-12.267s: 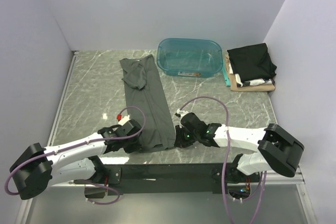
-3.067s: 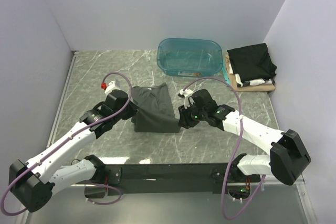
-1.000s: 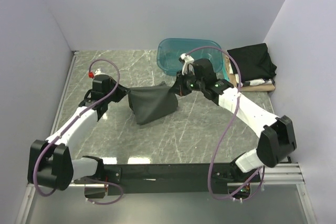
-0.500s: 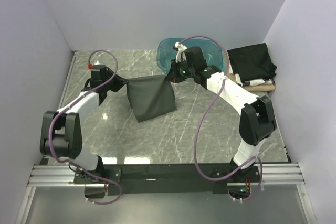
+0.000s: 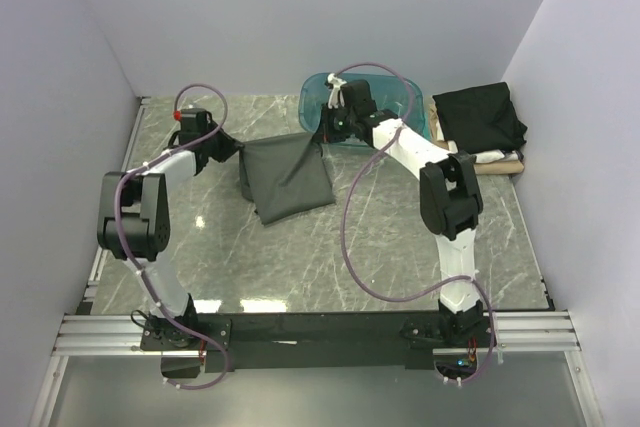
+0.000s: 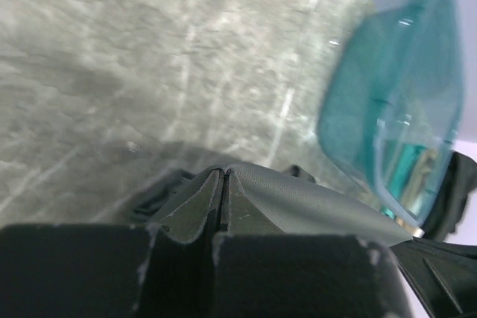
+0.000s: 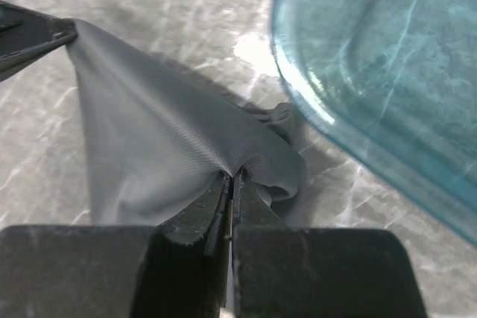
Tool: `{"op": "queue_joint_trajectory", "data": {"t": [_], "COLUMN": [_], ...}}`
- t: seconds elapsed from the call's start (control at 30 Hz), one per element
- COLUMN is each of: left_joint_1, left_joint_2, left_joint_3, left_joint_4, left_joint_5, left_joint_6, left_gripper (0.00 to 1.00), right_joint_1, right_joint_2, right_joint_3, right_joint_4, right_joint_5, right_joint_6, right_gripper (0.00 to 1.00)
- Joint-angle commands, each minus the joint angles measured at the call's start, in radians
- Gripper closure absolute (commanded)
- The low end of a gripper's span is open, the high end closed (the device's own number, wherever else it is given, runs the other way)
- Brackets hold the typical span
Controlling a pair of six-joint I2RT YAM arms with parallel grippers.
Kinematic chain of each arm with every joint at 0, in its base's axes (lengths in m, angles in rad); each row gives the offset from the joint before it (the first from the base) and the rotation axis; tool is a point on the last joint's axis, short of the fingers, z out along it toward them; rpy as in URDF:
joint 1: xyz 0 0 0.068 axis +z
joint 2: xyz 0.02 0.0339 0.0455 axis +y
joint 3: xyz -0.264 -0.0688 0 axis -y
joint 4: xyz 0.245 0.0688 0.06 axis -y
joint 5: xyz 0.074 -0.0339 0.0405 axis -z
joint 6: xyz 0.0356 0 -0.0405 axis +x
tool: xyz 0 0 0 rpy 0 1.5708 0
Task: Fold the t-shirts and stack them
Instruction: Fold the tshirt, then neatly place the folded tshirt to the corner
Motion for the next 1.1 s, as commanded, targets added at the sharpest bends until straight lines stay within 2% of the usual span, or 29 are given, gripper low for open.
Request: {"op": "queue_joint_trajectory", "data": {"t": [0.0,0.03,0.07,0.13,0.2,0.27,0.33,0.37,0.43,0.5,0.57,0.6,0.77,0.93,1.07], "left_joint_1": [0.008,0.008,0.008,0.008,0.008,0.008,0.008,0.006,0.005,-0.001,-0.026,-0.038,-0.107,-0.132,-0.153], "left_joint_2": [0.048,0.056,0.061,0.068,0.065,0.055,0.033,0.018,-0.002,-0.034,-0.062,-0.089,-0.106,-0.011,0.033], "left_joint_3": [0.066,0.073,0.075,0.087,0.101,0.112,0.125,0.132,0.127,0.106,0.081,0.067,0.01,0.004,-0.016], "left_joint_4": [-0.046,-0.048,-0.048,-0.051,-0.095,-0.103,-0.112,-0.124,-0.129,-0.141,-0.154,-0.151,-0.089,-0.062,-0.062], "left_joint_5": [-0.043,-0.048,-0.065,-0.071,-0.088,-0.097,-0.098,-0.086,-0.07,-0.062,-0.069,-0.075,-0.01,0.092,0.118], "left_joint_6": [0.022,0.025,0.021,0.024,0.031,0.042,0.054,0.06,0.062,0.064,0.067,0.065,0.053,0.022,0.017], "left_gripper": [0.99,0.99,0.99,0.94,0.69,0.35,0.18,0.15,0.1,0.06,0.03,0.01,0.01,0.01,0.01], "right_joint_1": [-0.004,-0.004,-0.004,-0.004,-0.004,-0.003,-0.003,-0.001,0.005,0.019,0.031,0.04,0.068,0.085,0.109], "right_joint_2": [0.037,0.045,0.053,0.065,0.07,0.059,0.027,-0.002,-0.038,-0.093,-0.124,-0.14,-0.116,-0.056,-0.055], "right_joint_3": [0.083,0.1,0.105,0.122,0.136,0.131,0.107,0.094,0.038,-0.017,-0.097,-0.116,-0.177,-0.205,-0.26], "right_joint_4": [0.008,0.005,0.006,0.003,-0.023,-0.031,-0.029,-0.026,-0.017,0.011,0.043,0.047,0.086,0.109,0.12], "right_joint_5": [0.038,0.037,0.032,0.02,0.02,0.015,0.01,0.009,0.007,0.006,0.013,0.026,0.006,-0.043,-0.055], "right_joint_6": [-0.019,-0.026,-0.028,-0.04,-0.046,-0.048,-0.048,-0.048,-0.034,-0.025,-0.011,-0.011,0.052,0.093,0.095], "right_gripper": [0.95,0.91,0.83,0.73,0.65,0.59,0.55,0.52,0.45,0.32,0.26,0.26,0.23,0.19,0.18]}}
